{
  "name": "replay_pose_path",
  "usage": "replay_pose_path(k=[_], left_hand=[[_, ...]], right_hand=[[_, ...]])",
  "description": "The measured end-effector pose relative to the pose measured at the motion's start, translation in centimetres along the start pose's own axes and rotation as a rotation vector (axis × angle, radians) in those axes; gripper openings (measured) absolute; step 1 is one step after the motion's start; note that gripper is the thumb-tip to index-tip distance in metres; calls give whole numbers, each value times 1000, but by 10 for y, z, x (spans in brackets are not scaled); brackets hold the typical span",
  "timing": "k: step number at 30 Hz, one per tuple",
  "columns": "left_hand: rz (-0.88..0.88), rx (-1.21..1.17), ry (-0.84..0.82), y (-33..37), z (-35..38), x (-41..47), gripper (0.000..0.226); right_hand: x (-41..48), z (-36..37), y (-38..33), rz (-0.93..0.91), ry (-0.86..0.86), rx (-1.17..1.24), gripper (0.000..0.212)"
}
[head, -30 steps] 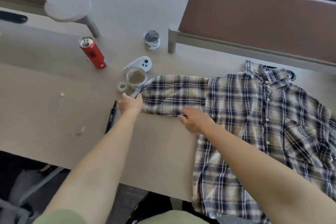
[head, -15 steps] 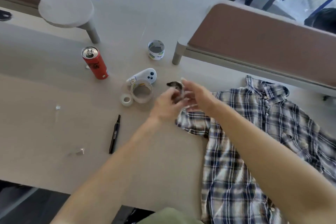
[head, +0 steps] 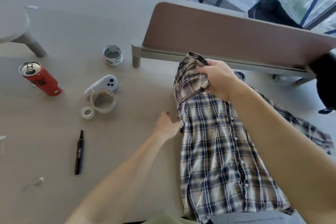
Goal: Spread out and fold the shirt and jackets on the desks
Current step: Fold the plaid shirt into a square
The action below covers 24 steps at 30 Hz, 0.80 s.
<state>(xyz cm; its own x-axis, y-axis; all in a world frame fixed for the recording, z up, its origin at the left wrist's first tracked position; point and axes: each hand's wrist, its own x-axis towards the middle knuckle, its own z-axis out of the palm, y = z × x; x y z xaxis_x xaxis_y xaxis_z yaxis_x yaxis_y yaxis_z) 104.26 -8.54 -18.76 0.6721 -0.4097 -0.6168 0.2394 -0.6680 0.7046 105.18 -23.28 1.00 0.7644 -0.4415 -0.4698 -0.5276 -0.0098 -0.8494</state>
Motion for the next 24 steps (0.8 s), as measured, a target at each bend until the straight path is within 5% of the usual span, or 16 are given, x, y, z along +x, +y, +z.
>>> replay_pose_path(k=[6, 10, 14, 18, 24], left_hand=[[-35, 27, -94, -7, 56, 15, 31], [-28, 141, 14, 8, 76, 8, 13], [-38, 269, 274, 10, 86, 2, 26], [27, 316, 390, 6, 93, 3, 14], [50, 565, 492, -4, 104, 5, 7]], right_hand=[[1, -78, 15, -17, -81, 125, 20], [7, -130, 28, -33, -70, 155, 21], [21, -189, 57, -62, 54, -102, 14], [46, -230, 109, 9, 139, -415, 13], [88, -262, 211, 216, 197, -298, 18]])
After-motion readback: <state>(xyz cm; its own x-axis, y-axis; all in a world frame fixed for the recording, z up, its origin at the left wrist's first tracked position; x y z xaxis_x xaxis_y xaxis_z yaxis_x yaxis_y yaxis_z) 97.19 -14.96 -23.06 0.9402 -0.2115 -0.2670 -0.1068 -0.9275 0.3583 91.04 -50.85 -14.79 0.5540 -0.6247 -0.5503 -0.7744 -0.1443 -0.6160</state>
